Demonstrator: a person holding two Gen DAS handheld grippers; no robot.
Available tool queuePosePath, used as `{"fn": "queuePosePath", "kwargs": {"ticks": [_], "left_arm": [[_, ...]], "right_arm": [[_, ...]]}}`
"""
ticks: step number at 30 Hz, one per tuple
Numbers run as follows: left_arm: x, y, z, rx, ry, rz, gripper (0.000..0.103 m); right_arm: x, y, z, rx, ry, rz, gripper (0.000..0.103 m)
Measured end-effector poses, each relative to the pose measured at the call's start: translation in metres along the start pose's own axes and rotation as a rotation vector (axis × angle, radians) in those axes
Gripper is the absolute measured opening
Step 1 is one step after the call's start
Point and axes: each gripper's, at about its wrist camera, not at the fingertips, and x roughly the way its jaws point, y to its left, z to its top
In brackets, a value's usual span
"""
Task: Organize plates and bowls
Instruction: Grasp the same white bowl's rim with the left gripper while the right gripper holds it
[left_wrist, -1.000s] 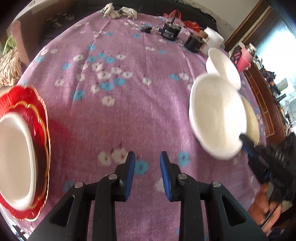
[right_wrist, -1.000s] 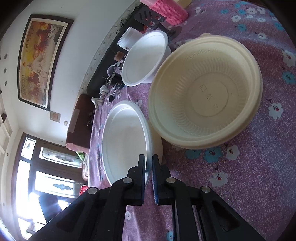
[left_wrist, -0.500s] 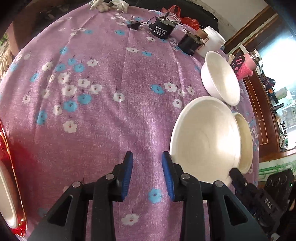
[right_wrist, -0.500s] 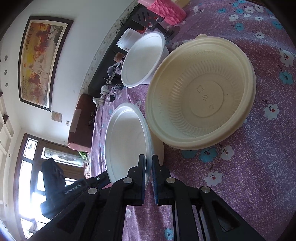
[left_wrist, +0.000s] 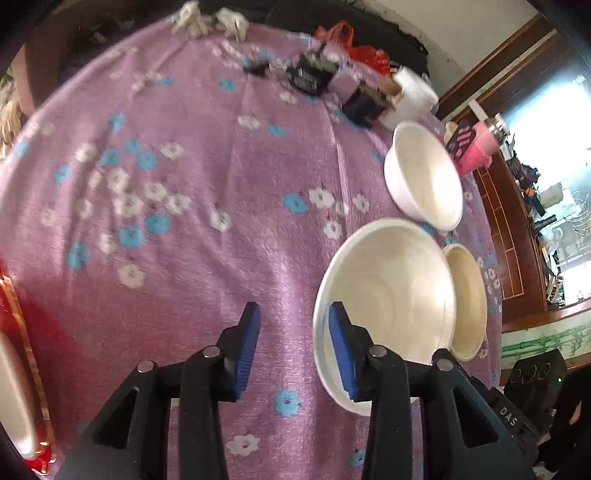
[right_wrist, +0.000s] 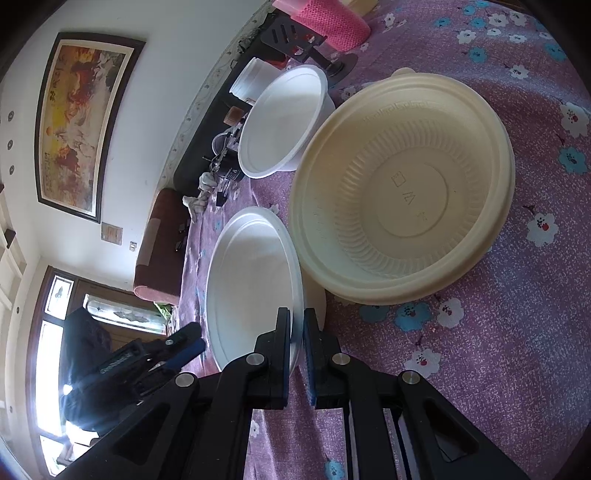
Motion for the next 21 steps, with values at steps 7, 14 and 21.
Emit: {"fn": "queuePosePath", "kwargs": {"ticks": [7,14,21], "left_arm": [[0.015,0.001,0.001,-0.021,0.019,-0.032,0.017],[0.012,-0.003,-0.002,-0.004,0.008,-0.022,0.008],[-0.001,0.012,-0.010,-0.030,0.009,-0.045,0.008]], "right_arm": [[0.000,0.001,0.001,-0.004,0.006,0.008,0.008],[0.001,0.004,0.000,-0.003,0.007,0.005,0.007],[-0.001,0.017,-0.005,-0.028,0.008,0.004,0.008]]}}
